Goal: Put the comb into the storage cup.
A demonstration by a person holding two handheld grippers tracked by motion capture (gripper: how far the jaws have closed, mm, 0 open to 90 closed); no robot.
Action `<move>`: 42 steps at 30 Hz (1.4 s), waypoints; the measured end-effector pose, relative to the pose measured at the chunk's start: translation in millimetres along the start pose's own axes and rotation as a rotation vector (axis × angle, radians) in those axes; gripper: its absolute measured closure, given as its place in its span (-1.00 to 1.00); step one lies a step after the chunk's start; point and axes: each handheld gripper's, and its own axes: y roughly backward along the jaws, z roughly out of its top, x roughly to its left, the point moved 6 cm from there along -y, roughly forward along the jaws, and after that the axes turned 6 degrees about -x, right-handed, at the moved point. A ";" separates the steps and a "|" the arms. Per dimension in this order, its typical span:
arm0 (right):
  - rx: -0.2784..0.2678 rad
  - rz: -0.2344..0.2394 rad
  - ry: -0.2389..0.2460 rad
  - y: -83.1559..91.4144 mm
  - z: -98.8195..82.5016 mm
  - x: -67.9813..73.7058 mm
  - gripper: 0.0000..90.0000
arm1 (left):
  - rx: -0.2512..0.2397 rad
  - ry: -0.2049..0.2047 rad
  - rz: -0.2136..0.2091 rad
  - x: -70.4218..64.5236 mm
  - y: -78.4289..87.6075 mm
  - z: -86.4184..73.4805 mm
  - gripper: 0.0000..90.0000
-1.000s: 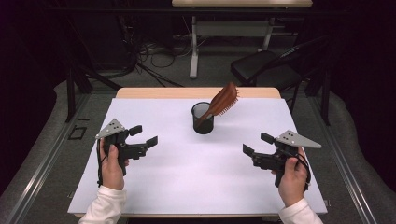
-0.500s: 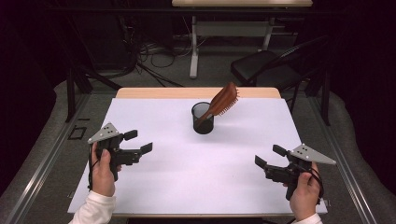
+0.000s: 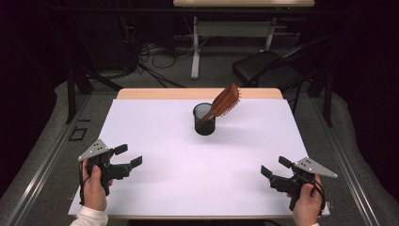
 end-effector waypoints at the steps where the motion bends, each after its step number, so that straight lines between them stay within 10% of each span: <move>1: 0.001 0.003 0.003 -0.3 -1.7 -0.3 -0.66 | 0.001 0.002 0.004 1.8 0.5 -3.4 -0.64; 42: 0.023 -0.024 0.048 -8.7 -34.1 -10.4 -0.66 | 0.020 -0.035 0.045 18.5 -4.1 -33.5 -0.64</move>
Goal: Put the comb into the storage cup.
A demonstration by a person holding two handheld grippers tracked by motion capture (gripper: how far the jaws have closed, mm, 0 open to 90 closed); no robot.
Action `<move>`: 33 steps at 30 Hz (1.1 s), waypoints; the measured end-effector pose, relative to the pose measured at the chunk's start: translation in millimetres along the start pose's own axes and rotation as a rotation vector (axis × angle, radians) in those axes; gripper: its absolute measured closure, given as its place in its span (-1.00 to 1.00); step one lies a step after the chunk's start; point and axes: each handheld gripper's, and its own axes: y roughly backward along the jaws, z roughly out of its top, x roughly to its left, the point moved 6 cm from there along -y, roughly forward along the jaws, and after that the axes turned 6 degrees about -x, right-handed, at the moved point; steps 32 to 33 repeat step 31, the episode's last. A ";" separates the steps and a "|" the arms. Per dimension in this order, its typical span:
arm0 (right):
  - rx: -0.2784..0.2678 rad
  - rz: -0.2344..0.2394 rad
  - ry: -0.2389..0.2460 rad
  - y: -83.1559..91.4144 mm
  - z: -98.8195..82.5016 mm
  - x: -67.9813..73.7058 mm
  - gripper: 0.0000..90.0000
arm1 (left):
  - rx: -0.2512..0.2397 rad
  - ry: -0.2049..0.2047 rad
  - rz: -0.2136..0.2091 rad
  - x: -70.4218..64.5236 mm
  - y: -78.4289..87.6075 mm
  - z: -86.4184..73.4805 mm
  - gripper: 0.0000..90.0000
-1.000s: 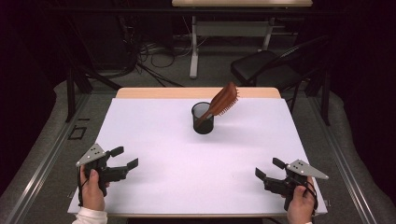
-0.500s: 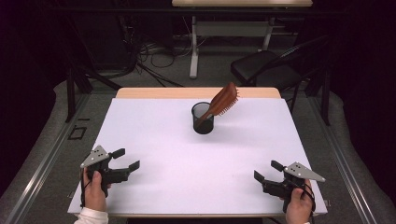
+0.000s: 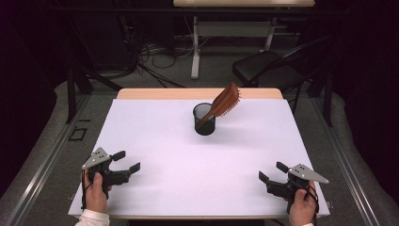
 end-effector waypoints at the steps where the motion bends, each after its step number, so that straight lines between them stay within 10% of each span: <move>1: 0.001 -0.001 0.000 -0.1 -0.1 -0.2 -0.66 | 0.000 0.002 0.000 0.1 0.1 -0.1 -0.64; 33: 0.031 -0.071 -0.046 1.4 -4.2 -19.2 -0.65 | 0.007 0.024 0.017 8.5 2.5 -1.7 -0.64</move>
